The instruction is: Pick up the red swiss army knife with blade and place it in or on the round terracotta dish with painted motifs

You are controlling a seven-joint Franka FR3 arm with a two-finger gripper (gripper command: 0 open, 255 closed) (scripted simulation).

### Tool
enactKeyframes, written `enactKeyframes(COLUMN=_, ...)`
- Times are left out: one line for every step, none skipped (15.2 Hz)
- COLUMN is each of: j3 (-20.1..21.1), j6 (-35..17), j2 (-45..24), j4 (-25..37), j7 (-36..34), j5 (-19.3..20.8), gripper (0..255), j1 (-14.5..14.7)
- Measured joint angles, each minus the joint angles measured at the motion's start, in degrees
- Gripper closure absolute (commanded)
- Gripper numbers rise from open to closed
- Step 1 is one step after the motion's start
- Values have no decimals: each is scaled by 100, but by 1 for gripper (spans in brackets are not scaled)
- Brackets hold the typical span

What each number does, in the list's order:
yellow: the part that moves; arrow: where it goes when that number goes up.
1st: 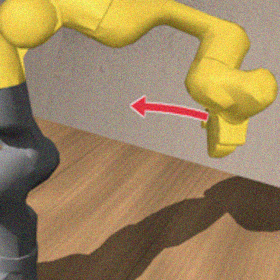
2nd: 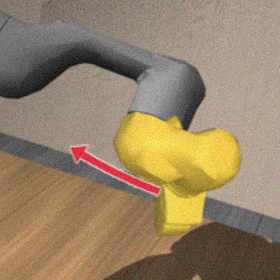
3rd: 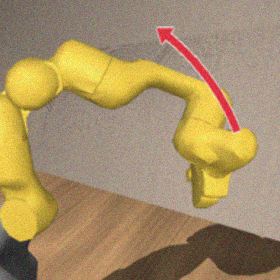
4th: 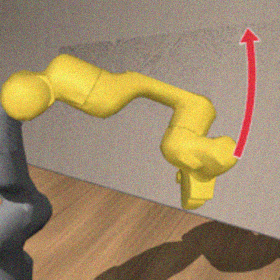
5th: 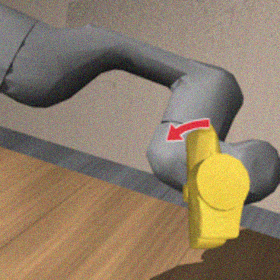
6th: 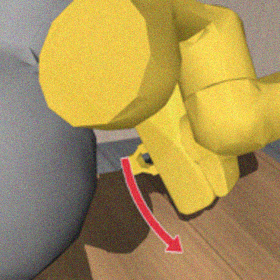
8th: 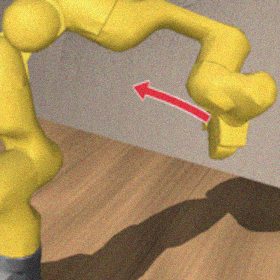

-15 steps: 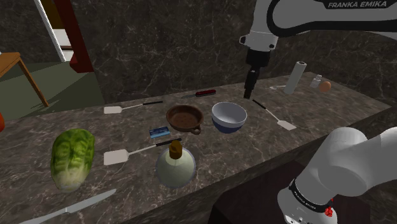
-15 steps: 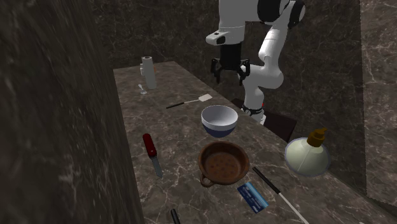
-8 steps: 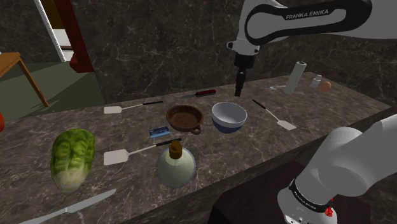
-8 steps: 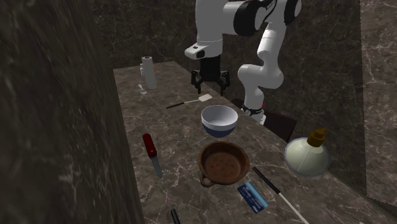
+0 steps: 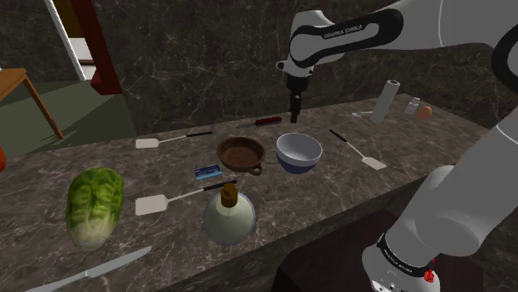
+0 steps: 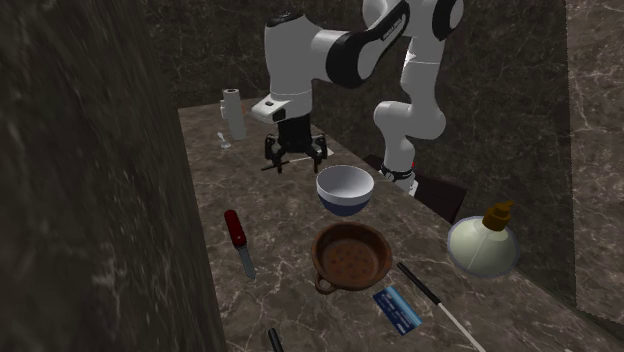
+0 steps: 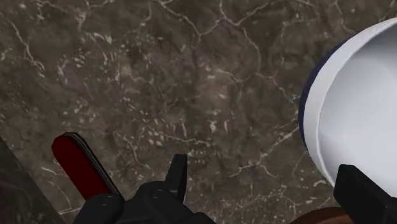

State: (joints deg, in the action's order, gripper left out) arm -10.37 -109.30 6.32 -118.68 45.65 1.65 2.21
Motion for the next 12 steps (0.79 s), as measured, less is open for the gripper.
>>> enactKeyframes(j3=-16, j6=-89, j2=-209, j4=123, j7=158, j5=-23, gripper=0, j1=5)
enactKeyframes(j3=-39, j6=-168, j2=-410, j4=251, j7=329, j5=-45, gripper=0, j1=-3)
enactKeyframes(j3=-48, j6=-193, j2=-646, j4=468, j7=486, j5=-78, gripper=0, j1=-2)
enactKeyframes(j3=-61, j6=-203, j2=-893, j4=711, j7=659, j5=-113, gripper=0, j1=-16)
enactKeyframes(j3=-62, j6=-228, j2=-1093, j4=892, j7=815, j5=-138, gripper=0, j1=-26)
enactKeyframes(j3=-67, j6=-247, j2=-1338, j4=1127, j7=987, j5=-176, gripper=0, j1=-50)
enactKeyframes(j3=-69, j6=-279, j2=-1583, j4=1345, j7=1157, j5=-211, gripper=0, j1=-79)
enactKeyframes(j3=-58, j6=-274, j2=-1789, j4=1558, j7=1307, j5=-238, gripper=0, j1=-99)
enactKeyframes(j3=-39, j6=-280, j2=-2010, j4=1783, j7=1439, j5=-265, gripper=0, j1=-114)
enactKeyframes(j3=-21, j6=-267, j2=-2294, j4=2090, j7=1589, j5=-303, gripper=0, j1=-147)
enactKeyframes(j3=-2, j6=-257, j2=-2550, j4=2363, j7=1741, j5=-332, gripper=0, j1=-185)
enactKeyframes(j3=28, j6=-269, j2=-2718, j4=2527, j7=1846, j5=-341, gripper=0, j1=-190)
